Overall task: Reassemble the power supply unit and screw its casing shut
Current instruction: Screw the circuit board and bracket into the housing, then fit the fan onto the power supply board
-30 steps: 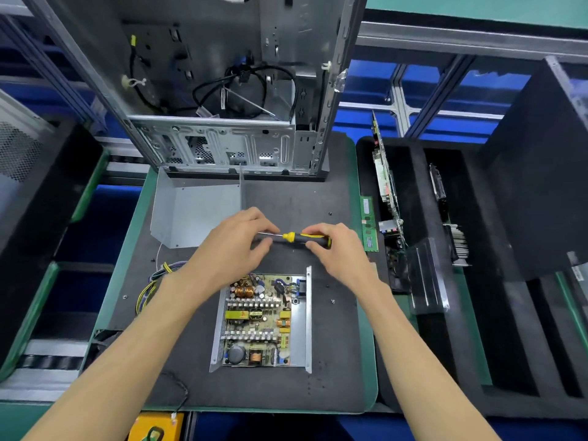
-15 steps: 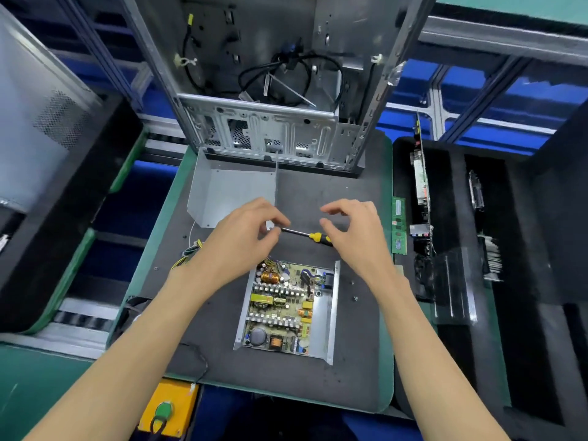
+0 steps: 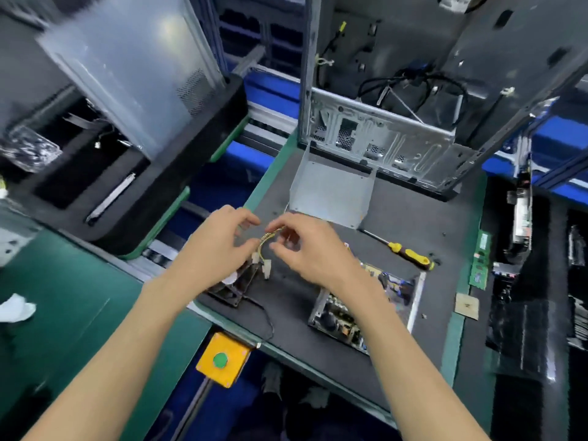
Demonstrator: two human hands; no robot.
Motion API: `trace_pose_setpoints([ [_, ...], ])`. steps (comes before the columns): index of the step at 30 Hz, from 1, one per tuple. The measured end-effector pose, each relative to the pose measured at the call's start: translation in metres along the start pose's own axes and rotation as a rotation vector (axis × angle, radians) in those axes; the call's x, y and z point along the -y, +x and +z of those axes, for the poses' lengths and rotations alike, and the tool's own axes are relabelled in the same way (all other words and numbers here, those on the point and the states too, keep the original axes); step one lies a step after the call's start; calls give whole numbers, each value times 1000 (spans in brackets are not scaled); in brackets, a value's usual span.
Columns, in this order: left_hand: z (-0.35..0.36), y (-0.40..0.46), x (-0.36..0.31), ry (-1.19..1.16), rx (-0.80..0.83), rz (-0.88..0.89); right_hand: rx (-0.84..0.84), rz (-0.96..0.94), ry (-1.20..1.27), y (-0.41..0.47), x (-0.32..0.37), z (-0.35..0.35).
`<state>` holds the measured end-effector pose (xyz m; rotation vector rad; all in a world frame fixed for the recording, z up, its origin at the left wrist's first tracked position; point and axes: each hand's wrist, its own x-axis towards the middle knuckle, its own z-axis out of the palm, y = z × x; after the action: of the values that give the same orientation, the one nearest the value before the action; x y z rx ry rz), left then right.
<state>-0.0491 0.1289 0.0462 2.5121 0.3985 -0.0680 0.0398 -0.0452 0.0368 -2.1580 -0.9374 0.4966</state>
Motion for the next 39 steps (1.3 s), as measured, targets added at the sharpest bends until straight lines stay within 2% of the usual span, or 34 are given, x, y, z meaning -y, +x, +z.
trace_pose_setpoints([
  [5,7,-27,42,108,148,-224,75,75,-45,1,9,43],
  [8,22,-41,53,126,187,-275,110,155,-92,-2,10,62],
  [13,48,-51,53,120,165,-322,156,236,-159,-9,10,85],
  [20,58,-53,52,155,75,-335,50,274,-89,-16,11,93],
  [23,39,-53,49,41,30,-335,-102,257,86,-20,15,87],
  [27,1,-50,24,-323,-74,-190,-280,283,431,-23,32,67],
  [30,-15,-43,-2,-512,-66,-104,-297,338,663,-26,44,43],
  [34,-20,-33,-34,-705,71,7,-258,291,918,-42,44,6],
  [36,-17,-28,-48,-790,204,46,-284,291,942,-53,37,-13],
  [39,-11,-20,-68,-785,381,109,-353,288,881,-77,20,-36],
])
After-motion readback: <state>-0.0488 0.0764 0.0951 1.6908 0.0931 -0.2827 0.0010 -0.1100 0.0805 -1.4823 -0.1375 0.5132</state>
